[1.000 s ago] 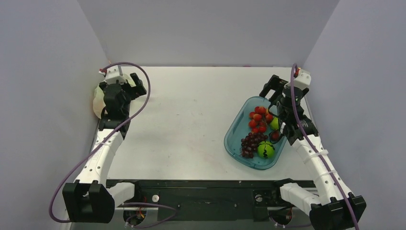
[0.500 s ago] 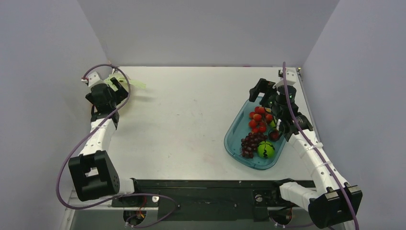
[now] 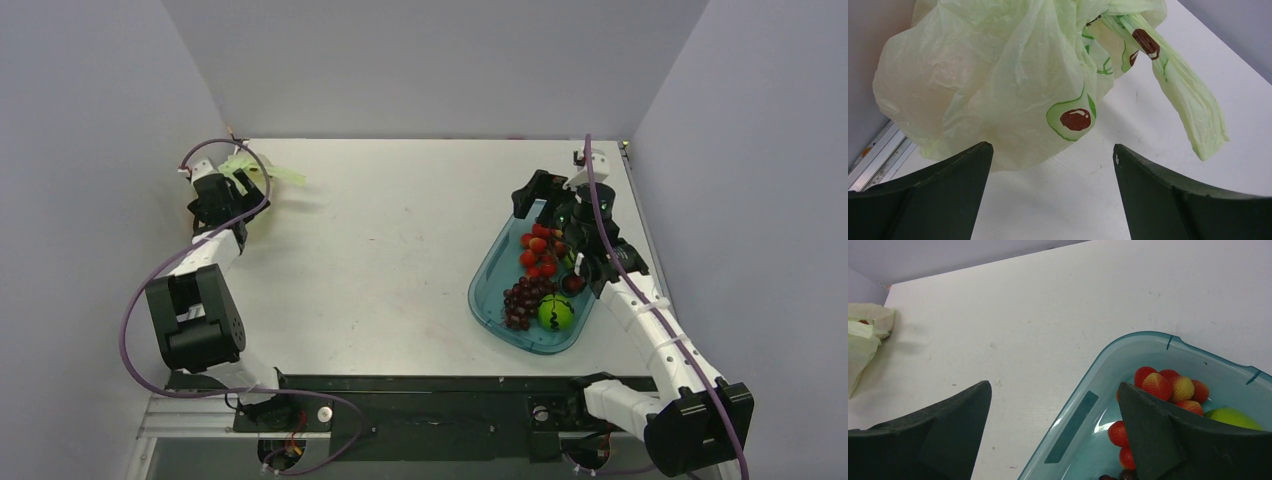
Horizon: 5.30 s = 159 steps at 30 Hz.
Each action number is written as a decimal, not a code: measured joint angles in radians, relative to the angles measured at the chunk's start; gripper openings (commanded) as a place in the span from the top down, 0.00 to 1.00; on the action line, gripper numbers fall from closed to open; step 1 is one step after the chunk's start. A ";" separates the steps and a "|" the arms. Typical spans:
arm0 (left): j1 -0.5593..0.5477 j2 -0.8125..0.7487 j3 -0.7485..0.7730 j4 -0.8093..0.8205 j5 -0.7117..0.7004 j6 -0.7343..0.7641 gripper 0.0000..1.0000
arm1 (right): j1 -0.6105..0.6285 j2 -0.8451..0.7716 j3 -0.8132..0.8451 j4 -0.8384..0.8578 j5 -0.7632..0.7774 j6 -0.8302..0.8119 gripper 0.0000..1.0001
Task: Take the fake fruits out of the plastic bag
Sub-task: Move the plastic bag to the center of the board, then untie the plastic bag at the center of the board.
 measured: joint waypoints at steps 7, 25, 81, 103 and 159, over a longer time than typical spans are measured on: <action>0.011 0.050 0.020 -0.010 0.004 0.029 0.11 | 0.000 -0.001 -0.010 0.018 -0.018 0.008 0.07; 0.005 0.053 0.036 -0.069 -0.197 0.064 0.18 | 0.000 0.046 -0.021 0.070 -0.060 0.043 0.07; -0.087 0.123 0.305 -0.252 0.023 -0.036 0.49 | 0.041 0.065 -0.036 0.077 -0.009 0.039 0.08; -0.124 0.441 0.653 -0.425 0.079 0.159 0.84 | 0.079 0.122 0.028 -0.012 0.012 -0.013 0.08; -0.918 -0.423 -0.140 -0.450 0.084 0.226 0.48 | 0.224 0.166 0.023 0.003 -0.132 0.124 0.07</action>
